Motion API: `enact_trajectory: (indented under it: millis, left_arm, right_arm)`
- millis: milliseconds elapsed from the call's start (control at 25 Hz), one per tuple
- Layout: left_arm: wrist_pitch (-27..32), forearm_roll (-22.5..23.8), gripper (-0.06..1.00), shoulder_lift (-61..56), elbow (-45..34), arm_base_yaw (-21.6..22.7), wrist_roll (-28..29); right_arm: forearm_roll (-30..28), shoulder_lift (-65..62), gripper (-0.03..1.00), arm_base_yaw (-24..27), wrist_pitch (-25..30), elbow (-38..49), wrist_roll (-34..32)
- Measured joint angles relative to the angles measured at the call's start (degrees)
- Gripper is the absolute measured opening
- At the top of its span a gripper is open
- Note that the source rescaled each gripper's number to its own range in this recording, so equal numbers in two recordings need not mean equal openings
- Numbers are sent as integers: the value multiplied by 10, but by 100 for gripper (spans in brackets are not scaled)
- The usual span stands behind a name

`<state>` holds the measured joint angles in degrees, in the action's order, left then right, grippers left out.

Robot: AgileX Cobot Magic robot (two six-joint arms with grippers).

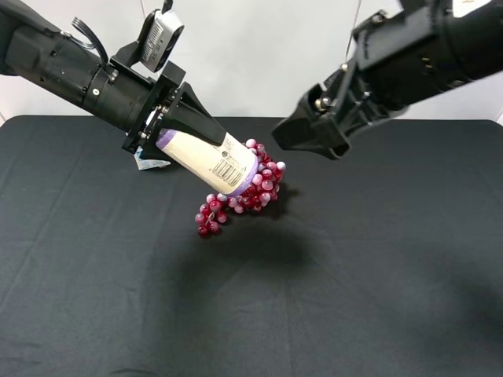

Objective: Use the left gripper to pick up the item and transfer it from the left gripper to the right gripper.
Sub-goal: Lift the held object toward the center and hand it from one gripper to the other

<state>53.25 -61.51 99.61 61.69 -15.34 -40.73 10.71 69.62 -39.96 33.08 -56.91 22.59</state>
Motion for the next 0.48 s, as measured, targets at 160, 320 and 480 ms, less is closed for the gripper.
enact_trajectory:
  millis: [160,320,480]
  left_arm:
    - [-6,-8,1,0,0,0,-1]
    - [-13,-12,1,0,0,0,-2]
    - [-13,-20,1,0,0,0,-2]
  right_arm:
    - [9,28,100,-4,-5,-20,22]
    - [30,45,100,-36,-6,-23,57]
    - [33,74,100,-66,-23,-26,63]
